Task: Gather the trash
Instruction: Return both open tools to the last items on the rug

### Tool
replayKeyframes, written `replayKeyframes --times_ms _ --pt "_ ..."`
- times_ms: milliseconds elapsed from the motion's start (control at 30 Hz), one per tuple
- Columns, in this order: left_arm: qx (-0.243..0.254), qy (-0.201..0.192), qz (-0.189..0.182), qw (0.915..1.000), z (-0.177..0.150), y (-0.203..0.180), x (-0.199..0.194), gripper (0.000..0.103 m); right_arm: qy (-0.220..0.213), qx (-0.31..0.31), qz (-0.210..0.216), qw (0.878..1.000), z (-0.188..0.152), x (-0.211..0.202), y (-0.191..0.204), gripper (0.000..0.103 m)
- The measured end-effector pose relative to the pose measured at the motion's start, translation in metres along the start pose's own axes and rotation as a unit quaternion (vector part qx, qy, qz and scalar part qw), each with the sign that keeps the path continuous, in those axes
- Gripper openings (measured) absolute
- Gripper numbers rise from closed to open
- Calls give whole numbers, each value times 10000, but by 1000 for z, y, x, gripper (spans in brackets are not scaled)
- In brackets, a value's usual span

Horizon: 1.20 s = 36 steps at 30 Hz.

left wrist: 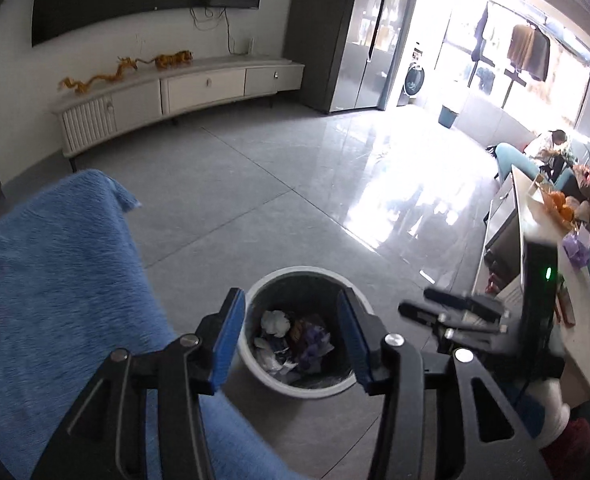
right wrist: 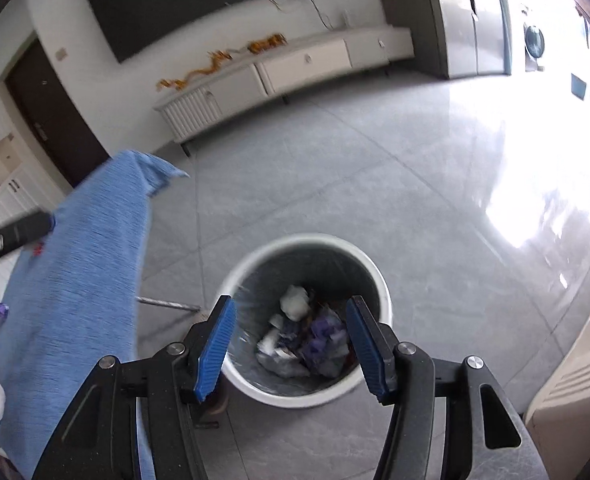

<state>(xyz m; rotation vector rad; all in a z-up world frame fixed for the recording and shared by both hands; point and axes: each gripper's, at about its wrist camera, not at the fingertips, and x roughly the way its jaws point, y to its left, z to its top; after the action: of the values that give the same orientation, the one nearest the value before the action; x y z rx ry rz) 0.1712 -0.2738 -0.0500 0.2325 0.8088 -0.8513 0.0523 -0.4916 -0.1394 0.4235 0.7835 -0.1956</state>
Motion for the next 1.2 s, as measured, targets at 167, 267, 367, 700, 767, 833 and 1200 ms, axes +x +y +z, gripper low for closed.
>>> replayKeyframes --times_ms 167,267,367,700,767,833,1200 --pt "-65 -336 397 9986 -19 25 -69 46 -453 -414 235 9978 19 -36 50 61" --pt "-126 -616 920 9938 -35 44 -113 46 -681 -771 458 9936 26 -58 90 61" --pt "-293 -835 1382 9864 -56 68 -155 46 -807 -1176 640 9877 28 -74 132 63" --pt "-1127 -1079 2659 9513 -147 158 -254 48 -567 -2085 1250 9683 15 -64 251 66" --pt "-1306 -1084 2782 9454 -160 169 -263 50 -467 -2200 1342 9651 12 -55 269 66" --pt "-1437 -1087 2870 9408 -170 178 -268 52 -366 -2339 1422 9611 9 -45 290 66" --pt "-1900 -884 2988 9310 -183 227 -251 52 -47 -2775 1627 9468 -1 -4 348 66"
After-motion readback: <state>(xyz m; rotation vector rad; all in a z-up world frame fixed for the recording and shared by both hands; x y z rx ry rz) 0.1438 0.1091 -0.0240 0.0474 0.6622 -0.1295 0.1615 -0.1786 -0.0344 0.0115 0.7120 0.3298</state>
